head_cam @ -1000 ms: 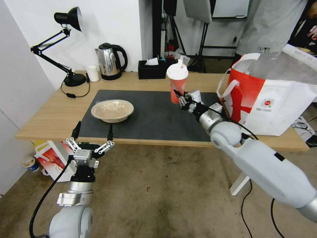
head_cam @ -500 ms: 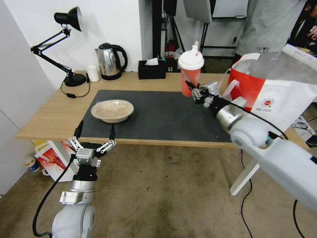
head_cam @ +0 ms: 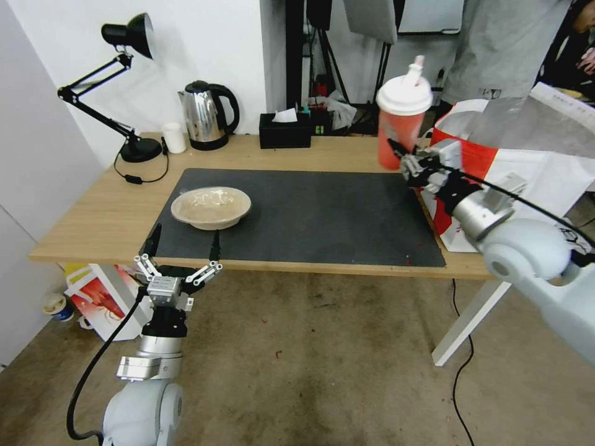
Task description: Pick up the trash from the table and place it into the takeout bag.
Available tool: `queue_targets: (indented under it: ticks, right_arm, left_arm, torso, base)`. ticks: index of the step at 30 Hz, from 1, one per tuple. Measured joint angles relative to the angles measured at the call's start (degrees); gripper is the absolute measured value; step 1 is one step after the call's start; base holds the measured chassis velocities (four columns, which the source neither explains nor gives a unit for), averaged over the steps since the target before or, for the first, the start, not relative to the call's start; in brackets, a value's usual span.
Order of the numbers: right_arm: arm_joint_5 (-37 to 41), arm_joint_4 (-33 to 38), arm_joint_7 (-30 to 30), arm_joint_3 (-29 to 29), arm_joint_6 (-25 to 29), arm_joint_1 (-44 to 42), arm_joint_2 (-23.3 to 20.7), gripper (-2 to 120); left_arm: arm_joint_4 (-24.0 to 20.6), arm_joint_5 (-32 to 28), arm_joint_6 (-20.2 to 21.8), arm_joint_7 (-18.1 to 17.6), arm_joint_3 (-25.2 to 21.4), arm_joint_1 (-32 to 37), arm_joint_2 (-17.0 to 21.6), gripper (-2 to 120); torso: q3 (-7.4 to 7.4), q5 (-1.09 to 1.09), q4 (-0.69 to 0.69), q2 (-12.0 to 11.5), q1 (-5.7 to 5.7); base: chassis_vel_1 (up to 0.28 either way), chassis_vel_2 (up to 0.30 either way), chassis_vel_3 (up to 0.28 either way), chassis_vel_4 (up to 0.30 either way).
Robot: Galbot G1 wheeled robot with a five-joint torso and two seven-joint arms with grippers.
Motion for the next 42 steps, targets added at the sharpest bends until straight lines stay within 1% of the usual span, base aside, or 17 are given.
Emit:
queue_targets:
  ticks: [2, 3, 6, 9, 12, 13, 21, 26, 32, 36, 42]
  right_arm:
    - [0.5, 0.1, -0.2, 1.6, 0.1, -1.1, -0.7, 7]
    - [1.0, 0.1, -0.3, 2.8, 0.1, -1.7, -1.1, 7]
    - [1.6, 0.0, -0.3, 4.5, 0.2, -2.3, -1.7, 7]
    - [2.4, -0.3, -0.4, 6.0, 0.2, -2.6, -2.3, 7]
    - [4.0, -1.5, -0.4, 8.8, 0.2, -2.3, -3.2, 7]
    - [4.0, -1.5, -0.4, 8.8, 0.2, -2.3, -3.2, 7]
    - [5.9, -6.9, -0.2, 11.7, 0.3, 0.3, -5.1, 7]
    - [6.1, -9.7, -0.2, 11.8, 0.3, 1.5, -5.5, 7]
    - [5.9, -14.7, -0.2, 11.4, 0.3, 3.7, -5.4, 7]
    - [5.7, -17.6, -0.1, 9.7, 0.3, 5.8, -5.3, 7]
    - [4.3, -22.5, 0.1, 5.1, 0.2, 11.4, -4.4, 6]
  left_arm:
    - [0.3, 0.0, 0.0, 0.0, 0.1, -0.1, 0.0, 100]
    - [0.5, 0.0, -0.2, 0.0, 0.1, -0.1, 0.0, 100]
    - [0.7, 0.0, -0.3, 0.0, 0.1, -0.2, 0.0, 100]
    - [0.7, 0.0, -0.4, 0.0, 0.1, -0.2, 0.0, 100]
    - [0.7, 0.0, -0.4, 0.1, 0.1, -0.3, 0.0, 100]
    - [0.7, 0.0, -0.4, 0.1, 0.1, -0.3, 0.0, 100]
    - [0.7, -0.2, -0.9, 0.1, 0.0, 0.1, 0.1, 100]
    - [0.7, -0.3, -1.1, 0.1, -0.1, 0.2, 0.0, 100]
    - [0.8, -0.4, -1.3, 0.1, -0.3, 0.3, 0.1, 100]
    - [1.0, -0.4, -1.4, 0.1, -0.3, 0.3, 0.1, 100]
    - [1.4, -0.4, -1.7, 0.1, -0.3, 0.4, 0.1, 100]
  torso:
    - [0.0, -0.04, -0.01, 0.0, 0.0]
    - [0.0, 0.01, 0.0, 0.0, 0.0]
    - [0.0, -0.04, 0.0, 0.0, 0.0]
    - [0.0, -0.01, 0.0, 0.0, 0.0]
    - [0.0, -0.02, 0.0, 0.0, 0.0]
    - [0.0, -0.02, 0.0, 0.0, 0.0]
    - [0.0, -0.02, -0.01, 0.0, 0.0]
    - [0.0, -0.02, 0.0, 0.0, 0.0]
    - [0.0, -0.02, 0.0, 0.0, 0.0]
    - [0.0, -0.01, -0.01, 0.0, 0.0]
    - [0.0, -0.02, -0.01, 0.0, 0.0]
  base:
    - [0.0, 0.0, 0.0, 0.0]
    - [0.0, 0.0, 0.0, 0.0]
    - [0.0, 0.0, 0.0, 0.0]
    - [0.0, 0.0, 0.0, 0.0]
    - [0.0, 0.0, 0.0, 0.0]
    - [0.0, 0.0, 0.0, 0.0]
    - [0.0, 0.0, 0.0, 0.0]
    - [0.0, 0.0, 0.0, 0.0]
    - [0.0, 0.0, 0.0, 0.0]
    - [0.0, 0.0, 0.0, 0.0]
    - [0.0, 0.0, 0.0, 0.0]
